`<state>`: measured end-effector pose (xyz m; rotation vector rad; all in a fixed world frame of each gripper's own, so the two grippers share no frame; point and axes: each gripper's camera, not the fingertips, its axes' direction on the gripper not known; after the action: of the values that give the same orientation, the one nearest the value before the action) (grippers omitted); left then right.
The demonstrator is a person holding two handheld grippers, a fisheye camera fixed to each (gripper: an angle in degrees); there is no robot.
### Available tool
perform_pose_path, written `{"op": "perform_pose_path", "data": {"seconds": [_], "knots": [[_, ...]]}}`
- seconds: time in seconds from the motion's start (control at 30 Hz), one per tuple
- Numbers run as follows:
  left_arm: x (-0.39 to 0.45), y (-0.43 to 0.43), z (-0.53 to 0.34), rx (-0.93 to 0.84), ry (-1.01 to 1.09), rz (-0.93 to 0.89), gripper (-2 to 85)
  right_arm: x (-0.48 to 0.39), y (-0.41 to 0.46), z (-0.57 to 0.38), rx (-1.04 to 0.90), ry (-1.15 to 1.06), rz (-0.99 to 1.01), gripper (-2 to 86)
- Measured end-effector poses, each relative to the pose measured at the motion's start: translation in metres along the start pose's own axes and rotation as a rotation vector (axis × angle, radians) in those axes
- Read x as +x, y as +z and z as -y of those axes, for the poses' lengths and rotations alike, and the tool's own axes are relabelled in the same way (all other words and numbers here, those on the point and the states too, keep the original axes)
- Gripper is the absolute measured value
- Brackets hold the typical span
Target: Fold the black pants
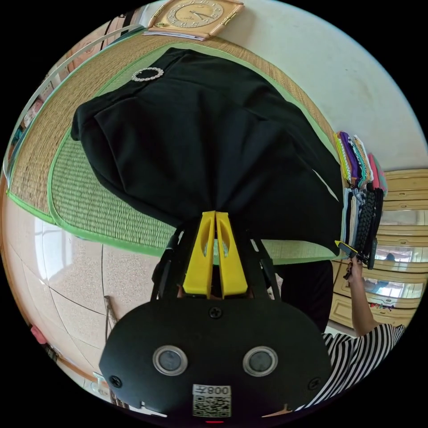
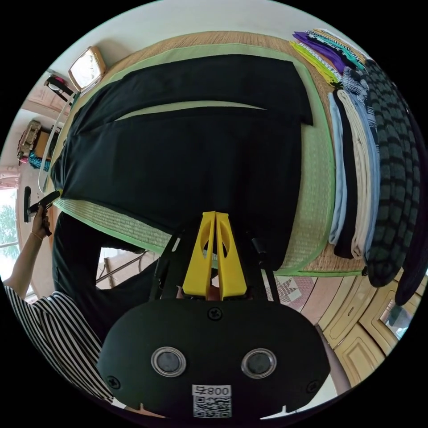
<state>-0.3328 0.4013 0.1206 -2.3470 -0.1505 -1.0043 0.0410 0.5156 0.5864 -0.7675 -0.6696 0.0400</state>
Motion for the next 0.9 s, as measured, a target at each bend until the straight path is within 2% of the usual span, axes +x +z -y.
{"op": "perform_pose_path", "data": {"seconds": [0.27, 0.4, 0.57, 0.7, 0.77, 0.9], "knots": [[0.008, -0.016, 0.009, -0.026, 0.022, 0.006, 0.0, 0.025, 0.000, 0.015, -0.058, 0.026, -0.060, -0.2], [0.005, -0.041, 0.024, 0.051, 0.018, 0.043, 0.0, 0.024, -0.004, 0.024, -0.066, 0.045, -0.107, 0.0], [-0.012, -0.065, 0.048, 0.126, -0.056, 0.107, 0.1, -0.012, -0.024, 0.040, 0.034, -0.037, -0.005, 0.0], [-0.026, -0.056, 0.062, 0.028, -0.089, 0.188, 0.1, -0.057, -0.002, 0.061, -0.027, -0.152, -0.019, 0.0], [-0.026, -0.060, 0.057, 0.054, -0.084, 0.178, 0.1, -0.065, 0.005, 0.061, -0.027, -0.184, -0.075, 0.0], [-0.031, -0.067, 0.050, 0.059, -0.100, 0.117, 0.1, -0.047, 0.000, 0.054, -0.043, -0.168, -0.008, 0.1]]}}
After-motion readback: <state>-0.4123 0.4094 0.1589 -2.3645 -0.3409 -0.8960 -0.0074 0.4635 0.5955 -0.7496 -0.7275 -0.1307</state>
